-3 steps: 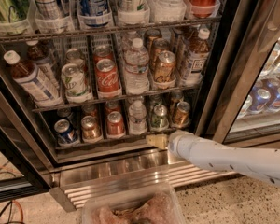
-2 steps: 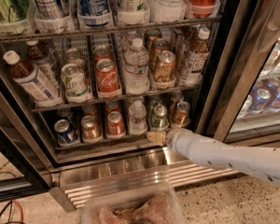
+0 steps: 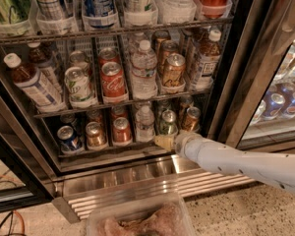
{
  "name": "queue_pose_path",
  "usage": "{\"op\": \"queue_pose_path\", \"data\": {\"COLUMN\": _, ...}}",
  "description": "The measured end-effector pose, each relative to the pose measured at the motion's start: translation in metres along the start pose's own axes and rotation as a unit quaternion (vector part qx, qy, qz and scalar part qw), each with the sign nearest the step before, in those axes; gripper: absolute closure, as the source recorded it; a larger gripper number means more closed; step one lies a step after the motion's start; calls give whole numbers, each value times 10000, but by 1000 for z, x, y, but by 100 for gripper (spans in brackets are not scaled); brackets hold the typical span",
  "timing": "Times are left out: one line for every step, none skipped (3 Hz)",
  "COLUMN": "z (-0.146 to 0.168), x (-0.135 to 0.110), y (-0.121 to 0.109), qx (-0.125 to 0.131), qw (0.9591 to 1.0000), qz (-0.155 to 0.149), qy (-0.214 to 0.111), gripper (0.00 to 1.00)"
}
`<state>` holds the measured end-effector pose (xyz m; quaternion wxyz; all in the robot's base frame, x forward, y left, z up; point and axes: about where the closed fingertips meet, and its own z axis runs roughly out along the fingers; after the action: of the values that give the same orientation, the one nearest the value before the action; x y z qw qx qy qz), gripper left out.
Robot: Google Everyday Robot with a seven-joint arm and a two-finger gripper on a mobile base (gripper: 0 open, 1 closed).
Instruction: Pick green can from bottom shelf of fridge
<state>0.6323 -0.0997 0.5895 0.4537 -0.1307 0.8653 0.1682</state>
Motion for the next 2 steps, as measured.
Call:
{"op": "queue_pose_path", "data": {"z": 5, "x": -5, "y": -3, "qx": 17, "qw": 10000, "qz": -32, "qy": -58, "gripper": 25}}
{"op": "queue_pose_path", "data": {"z": 12, "x": -13, "y": -7, "qx": 56, "qw": 9999, "qz": -58, "qy": -142, "gripper": 28}}
